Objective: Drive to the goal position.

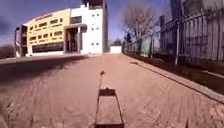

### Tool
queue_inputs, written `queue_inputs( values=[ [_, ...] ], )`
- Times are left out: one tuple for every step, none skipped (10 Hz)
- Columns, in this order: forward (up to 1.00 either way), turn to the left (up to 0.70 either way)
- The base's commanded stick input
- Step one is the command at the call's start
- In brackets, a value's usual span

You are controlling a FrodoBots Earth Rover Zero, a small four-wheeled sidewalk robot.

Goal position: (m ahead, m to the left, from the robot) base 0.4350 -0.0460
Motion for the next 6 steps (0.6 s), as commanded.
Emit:
queue_inputs(
  values=[
    [1.0,0.0],
    [1.0,0.0],
    [1.0,0.0],
    [1.0,0.0],
    [1.0,0.0],
    [1.0,0.0]
  ],
)
